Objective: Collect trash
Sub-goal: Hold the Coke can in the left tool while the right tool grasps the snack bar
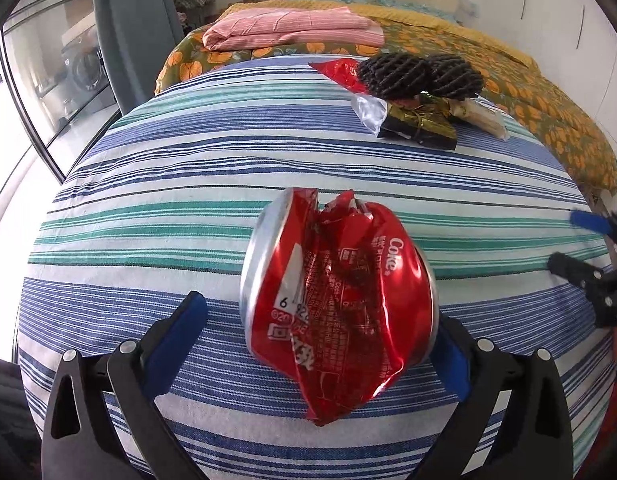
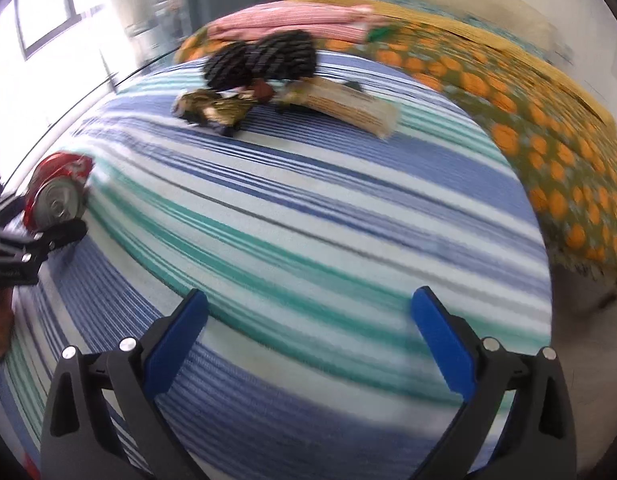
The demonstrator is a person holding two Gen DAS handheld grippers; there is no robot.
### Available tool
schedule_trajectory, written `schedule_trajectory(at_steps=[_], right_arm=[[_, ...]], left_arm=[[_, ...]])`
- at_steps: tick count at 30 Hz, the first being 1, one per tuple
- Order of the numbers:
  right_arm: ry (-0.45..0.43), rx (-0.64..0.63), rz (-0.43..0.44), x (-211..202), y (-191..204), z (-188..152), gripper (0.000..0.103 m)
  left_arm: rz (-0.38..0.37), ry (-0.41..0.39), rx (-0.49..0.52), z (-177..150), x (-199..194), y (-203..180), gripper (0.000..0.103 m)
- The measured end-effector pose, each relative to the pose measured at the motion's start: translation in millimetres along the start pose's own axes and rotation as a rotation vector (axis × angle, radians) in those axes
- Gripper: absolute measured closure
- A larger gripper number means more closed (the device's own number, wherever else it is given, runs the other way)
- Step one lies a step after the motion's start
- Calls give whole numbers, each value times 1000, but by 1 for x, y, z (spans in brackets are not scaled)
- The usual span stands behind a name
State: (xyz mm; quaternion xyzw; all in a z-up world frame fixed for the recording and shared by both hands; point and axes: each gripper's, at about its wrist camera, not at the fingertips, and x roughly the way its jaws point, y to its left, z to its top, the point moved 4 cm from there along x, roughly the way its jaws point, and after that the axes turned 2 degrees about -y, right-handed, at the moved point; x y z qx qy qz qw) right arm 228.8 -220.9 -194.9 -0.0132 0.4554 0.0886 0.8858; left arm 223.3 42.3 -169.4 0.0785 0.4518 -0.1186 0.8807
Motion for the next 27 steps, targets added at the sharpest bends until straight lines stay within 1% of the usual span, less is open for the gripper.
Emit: schedule_trajectory(at_steps=[1,3,5,7,9,11,12,13,14,15,16,17,18,19,21,24,25,27], right_arm=[[-11,-64,-9,5,-6,12,5],[-36,-117,-30,11,-17,32,5],[-18,-140,0,28,-32,60,5],[-7,-187,4,43,-39,83,5],[26,-240,-11,60,-42,102,6],[38,-276,-22,74,-43,117,8],[42,-277,-21,79,-44,122,14],[52,-272,-7,84,-44,126,25],[56,-258,34,86,-44,127,32],[65,-247,65,86,-42,128,45],[72,-232,77,84,-41,127,54],[84,-216,83,82,-41,125,59],[97,-204,90,79,-40,121,67],[116,-190,93,75,-38,116,71],[159,-125,100,63,-36,105,72],[235,16,139,36,-28,81,74],[264,58,164,27,-22,70,74],[308,94,192,12,-5,50,74]], left_arm=[[-1,0,-1,0,0,0,4],[-2,0,-1,0,0,0,4],[-3,0,-3,1,1,1,4],[-4,0,-3,1,1,1,4],[-4,0,-3,1,1,1,4],[-4,0,-4,1,1,1,4],[-4,0,-4,1,1,1,4],[-4,0,-4,1,1,1,4],[-4,0,-4,1,1,1,4],[-4,0,-4,1,1,1,4],[-4,0,-4,1,1,1,4],[-4,0,-4,1,1,1,4],[-4,0,-4,1,1,1,4],[-4,0,-4,1,1,1,4],[-4,0,-4,1,1,1,4],[-4,0,-4,1,1,1,4],[-4,0,-4,1,1,1,4],[-4,0,-4,1,1,2,4]])
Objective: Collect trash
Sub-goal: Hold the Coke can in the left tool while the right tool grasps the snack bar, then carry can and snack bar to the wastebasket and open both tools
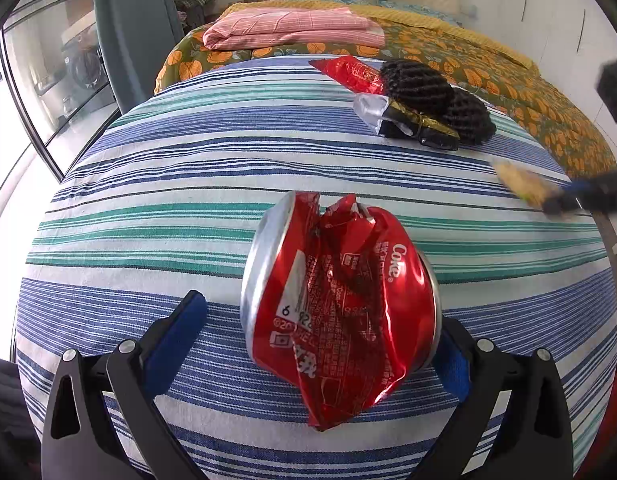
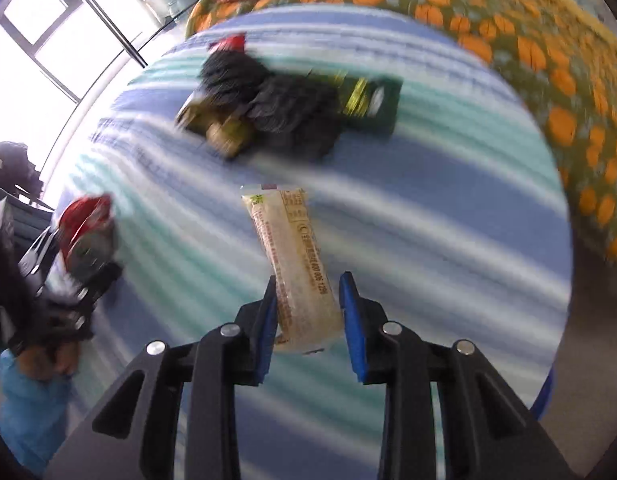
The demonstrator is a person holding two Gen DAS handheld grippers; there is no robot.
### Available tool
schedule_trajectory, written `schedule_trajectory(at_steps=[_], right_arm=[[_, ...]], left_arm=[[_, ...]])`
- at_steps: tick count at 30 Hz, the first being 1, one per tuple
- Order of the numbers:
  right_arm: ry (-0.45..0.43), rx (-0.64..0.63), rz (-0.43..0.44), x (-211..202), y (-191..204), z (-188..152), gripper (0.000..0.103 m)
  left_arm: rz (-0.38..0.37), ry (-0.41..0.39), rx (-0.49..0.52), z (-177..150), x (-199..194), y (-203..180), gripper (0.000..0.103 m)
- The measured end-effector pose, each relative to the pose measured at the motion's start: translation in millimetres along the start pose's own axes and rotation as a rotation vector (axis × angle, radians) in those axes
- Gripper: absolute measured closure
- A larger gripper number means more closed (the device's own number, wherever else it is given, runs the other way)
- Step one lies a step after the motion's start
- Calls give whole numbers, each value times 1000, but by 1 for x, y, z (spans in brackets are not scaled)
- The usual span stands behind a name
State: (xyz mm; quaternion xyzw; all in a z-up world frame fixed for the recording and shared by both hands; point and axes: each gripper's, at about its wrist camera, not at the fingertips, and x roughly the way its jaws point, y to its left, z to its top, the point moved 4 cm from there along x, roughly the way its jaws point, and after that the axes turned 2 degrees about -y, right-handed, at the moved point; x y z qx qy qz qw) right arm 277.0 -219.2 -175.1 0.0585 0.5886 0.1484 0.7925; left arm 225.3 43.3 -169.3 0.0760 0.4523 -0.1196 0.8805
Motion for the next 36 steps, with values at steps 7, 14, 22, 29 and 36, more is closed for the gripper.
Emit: schedule_trajectory(at_steps=[7,14,22,29,36], right_arm=[[45,52,52,-3,41,-52,56],[-15,-102,-46,-20,54,-52,41],[-14,-220,-145,0,71,-43,68],[-99,-153,-55,-18,67,-50,86],[-214,10,95,-67,26,-87,86]], left_arm=[[-26,1,17,0,-2,0,4],[-98,-20,43,-12,-17,19,5],[-58,-57,99,-1,-18,-2,6],[-55,-78,107,2,-26,-6,44],[-139,-106,102,3,-56,-54,45]])
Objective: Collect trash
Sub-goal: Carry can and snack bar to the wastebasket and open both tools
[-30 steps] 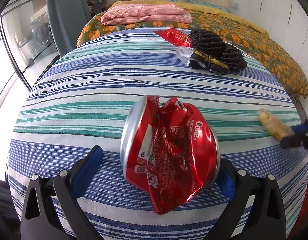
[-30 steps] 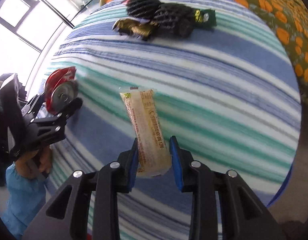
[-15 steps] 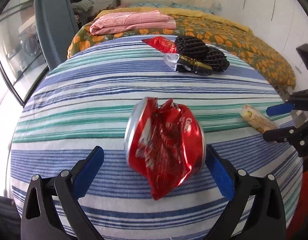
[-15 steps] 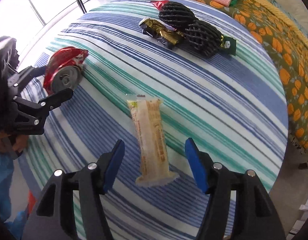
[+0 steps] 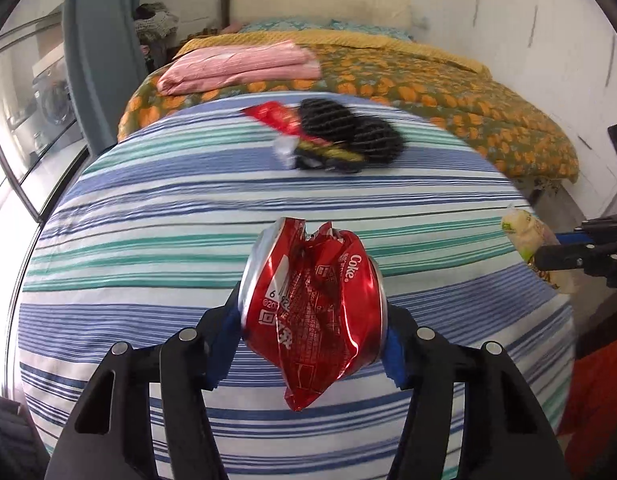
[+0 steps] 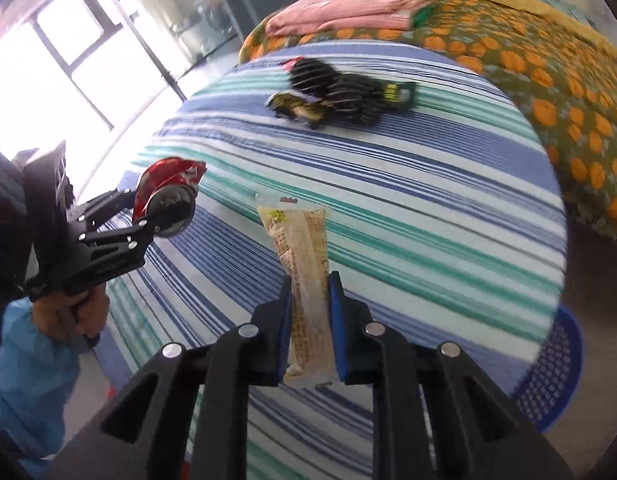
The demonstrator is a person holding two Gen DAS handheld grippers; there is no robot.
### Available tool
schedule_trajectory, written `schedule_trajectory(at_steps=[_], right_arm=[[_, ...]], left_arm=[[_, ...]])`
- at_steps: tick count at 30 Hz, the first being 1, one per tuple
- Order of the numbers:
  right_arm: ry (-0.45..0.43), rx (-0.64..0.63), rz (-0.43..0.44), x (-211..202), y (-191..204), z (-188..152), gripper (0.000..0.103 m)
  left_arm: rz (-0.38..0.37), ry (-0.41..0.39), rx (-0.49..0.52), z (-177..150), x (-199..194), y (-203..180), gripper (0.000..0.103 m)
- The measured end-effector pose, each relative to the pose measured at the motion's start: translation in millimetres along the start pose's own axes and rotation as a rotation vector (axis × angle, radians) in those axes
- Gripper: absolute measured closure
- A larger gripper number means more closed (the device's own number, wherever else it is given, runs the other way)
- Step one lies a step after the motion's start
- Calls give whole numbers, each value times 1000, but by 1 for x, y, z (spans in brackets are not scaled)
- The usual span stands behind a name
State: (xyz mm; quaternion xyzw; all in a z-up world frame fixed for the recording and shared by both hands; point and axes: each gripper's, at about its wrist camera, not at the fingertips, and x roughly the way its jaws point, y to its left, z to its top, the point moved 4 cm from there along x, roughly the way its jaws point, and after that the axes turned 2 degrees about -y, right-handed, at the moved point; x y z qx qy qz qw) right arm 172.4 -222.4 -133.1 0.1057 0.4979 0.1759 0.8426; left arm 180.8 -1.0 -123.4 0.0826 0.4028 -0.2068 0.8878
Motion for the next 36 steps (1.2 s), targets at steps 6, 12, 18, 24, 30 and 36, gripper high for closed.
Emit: schedule_trajectory(at_steps=[6,12,18,24,30,36], right_arm=[[-106,130,-124,-64,-96,-36,86],[-139,289,-250,-97,-200,-78,86],[-139,397,-307,-97,-279,-117,86],[-134,500,-285,-86,-331,-139,86],[-116,552,-232,-69,-366,-142,83],[-111,648,-213,-61,-389,-149,46]], left_arm=[[-161,-20,72,24,-12,-112,45],[-346,5,129,39,-3,-233,44],[-414,78,193,38,41,-340,44],[-411,166,232,24,103,-408,44],[-390,215,233,10,161,-431,43],[-376,239,205,9,188,-438,23]])
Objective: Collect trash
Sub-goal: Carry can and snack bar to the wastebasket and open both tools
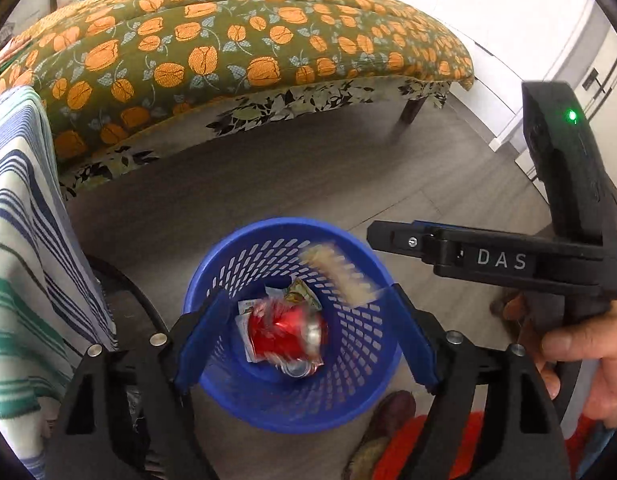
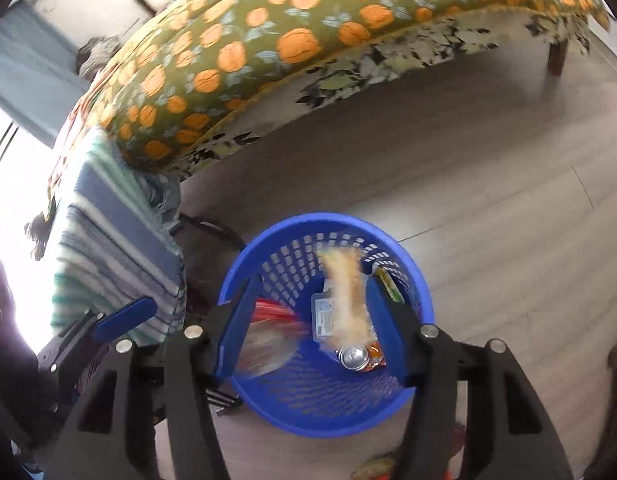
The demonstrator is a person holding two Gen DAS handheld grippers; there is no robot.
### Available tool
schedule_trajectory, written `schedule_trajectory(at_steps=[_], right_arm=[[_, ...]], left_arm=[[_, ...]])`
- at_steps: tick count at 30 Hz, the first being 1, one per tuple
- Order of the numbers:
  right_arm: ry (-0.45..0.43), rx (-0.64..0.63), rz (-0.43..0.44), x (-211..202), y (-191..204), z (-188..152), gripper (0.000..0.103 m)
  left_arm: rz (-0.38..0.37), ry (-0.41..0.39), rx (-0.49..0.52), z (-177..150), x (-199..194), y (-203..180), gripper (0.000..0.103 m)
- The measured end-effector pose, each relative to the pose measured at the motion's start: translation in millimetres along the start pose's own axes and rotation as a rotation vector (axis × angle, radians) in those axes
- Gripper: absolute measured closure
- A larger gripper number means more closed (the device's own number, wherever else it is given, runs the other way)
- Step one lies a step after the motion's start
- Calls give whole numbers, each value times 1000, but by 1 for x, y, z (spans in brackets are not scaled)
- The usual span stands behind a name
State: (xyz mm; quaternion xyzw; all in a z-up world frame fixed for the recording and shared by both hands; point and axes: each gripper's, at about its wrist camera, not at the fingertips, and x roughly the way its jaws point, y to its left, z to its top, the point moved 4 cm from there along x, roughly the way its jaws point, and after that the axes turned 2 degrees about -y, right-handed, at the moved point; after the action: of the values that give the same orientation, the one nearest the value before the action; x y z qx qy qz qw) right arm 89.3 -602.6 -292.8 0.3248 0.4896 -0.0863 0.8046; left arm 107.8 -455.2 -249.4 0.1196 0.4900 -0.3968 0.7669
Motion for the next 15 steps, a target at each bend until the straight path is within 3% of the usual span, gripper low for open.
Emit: schedule_trajectory(at_steps=[4,7,12,15], right_arm=[[-54,29,-38,-14,-5,4,33],[-105,15,-95,-27,-1,6,18],[-214,-80,-145,-50,38,-1,16],[-284,-207,-161,-63,77,-12,16]], left_arm=[[-26,-67,14,1,-34,-5,15],[-37,-143,54,-4,-81,-9,9],[12,-210,68,-29,-144,15,6],[101,-225,38,-54,-177,53,6]])
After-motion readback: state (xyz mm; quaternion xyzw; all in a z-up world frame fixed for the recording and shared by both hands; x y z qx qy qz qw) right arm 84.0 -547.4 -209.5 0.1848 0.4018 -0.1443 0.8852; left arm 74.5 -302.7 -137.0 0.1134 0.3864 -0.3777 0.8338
